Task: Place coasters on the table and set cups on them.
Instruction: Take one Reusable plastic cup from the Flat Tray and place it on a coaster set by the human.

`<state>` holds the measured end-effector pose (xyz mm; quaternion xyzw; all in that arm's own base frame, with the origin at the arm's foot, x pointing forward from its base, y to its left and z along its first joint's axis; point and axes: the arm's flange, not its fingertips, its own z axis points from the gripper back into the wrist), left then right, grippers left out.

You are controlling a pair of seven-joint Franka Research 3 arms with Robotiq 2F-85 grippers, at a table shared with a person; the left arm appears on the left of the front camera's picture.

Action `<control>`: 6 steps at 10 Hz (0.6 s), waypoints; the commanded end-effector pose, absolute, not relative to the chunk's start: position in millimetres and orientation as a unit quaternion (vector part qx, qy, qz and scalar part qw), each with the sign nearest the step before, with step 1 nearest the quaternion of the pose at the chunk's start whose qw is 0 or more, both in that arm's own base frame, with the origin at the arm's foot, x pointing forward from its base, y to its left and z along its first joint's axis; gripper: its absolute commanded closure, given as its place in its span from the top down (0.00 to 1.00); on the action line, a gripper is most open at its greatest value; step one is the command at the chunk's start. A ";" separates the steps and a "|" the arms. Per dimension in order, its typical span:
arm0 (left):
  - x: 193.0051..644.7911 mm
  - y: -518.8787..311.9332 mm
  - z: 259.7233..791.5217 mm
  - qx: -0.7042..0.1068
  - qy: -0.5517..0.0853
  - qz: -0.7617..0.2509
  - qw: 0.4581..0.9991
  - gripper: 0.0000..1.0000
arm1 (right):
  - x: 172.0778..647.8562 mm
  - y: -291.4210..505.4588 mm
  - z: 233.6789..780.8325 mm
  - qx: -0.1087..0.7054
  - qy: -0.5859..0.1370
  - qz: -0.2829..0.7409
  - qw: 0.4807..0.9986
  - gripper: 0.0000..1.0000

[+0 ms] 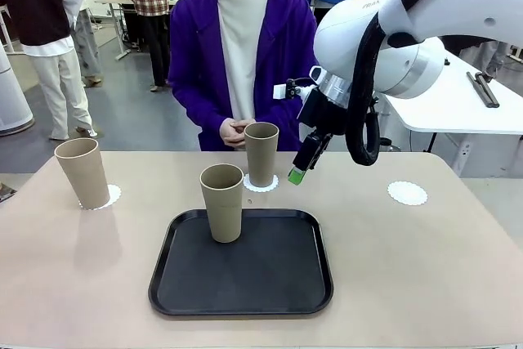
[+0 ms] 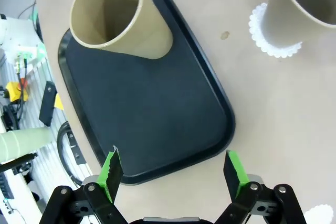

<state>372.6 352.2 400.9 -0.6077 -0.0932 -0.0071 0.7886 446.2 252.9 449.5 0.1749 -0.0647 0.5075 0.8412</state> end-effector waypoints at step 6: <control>371.6 352.4 402.1 -0.606 -0.091 -0.003 0.790 1.00 | 447.7 251.8 451.7 0.167 -0.070 0.505 0.844 1.00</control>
